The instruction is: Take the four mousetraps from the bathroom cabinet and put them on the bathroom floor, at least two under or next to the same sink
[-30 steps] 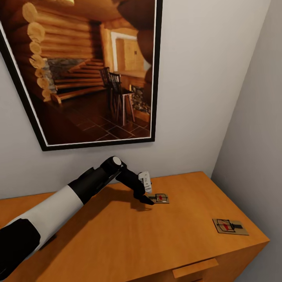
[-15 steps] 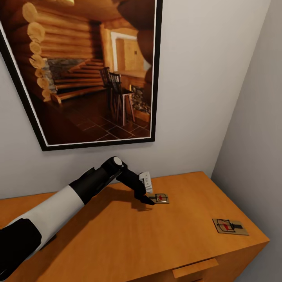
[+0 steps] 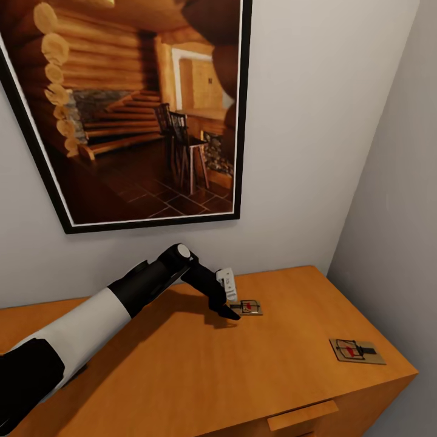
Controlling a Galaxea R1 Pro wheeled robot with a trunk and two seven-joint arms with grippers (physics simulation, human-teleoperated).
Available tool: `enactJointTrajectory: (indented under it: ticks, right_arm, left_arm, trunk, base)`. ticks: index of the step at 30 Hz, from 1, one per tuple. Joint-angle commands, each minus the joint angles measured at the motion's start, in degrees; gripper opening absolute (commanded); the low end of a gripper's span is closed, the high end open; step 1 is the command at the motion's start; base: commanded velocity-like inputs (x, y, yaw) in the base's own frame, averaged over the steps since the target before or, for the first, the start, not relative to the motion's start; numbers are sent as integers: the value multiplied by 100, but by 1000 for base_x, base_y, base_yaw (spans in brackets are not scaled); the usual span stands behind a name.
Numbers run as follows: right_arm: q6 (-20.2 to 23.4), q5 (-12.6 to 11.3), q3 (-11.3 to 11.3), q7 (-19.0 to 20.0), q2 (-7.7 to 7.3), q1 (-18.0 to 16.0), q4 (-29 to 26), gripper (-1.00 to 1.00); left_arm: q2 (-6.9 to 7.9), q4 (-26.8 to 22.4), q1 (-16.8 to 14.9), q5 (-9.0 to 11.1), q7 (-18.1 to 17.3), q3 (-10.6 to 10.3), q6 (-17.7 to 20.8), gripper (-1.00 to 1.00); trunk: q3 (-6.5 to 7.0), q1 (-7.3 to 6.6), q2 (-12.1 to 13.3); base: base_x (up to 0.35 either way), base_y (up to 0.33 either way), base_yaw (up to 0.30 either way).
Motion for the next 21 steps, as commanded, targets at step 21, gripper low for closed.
enactJointTrajectory:
  ticks: [21]
  right_arm:
    - [-14,37,-48,20,9,-3,3,-100]
  left_arm:
    - [3,-7,-6,3,-10,-15,47,100]
  trunk:
    - [-143,0,-3]
  base:
    - [0,0,0]
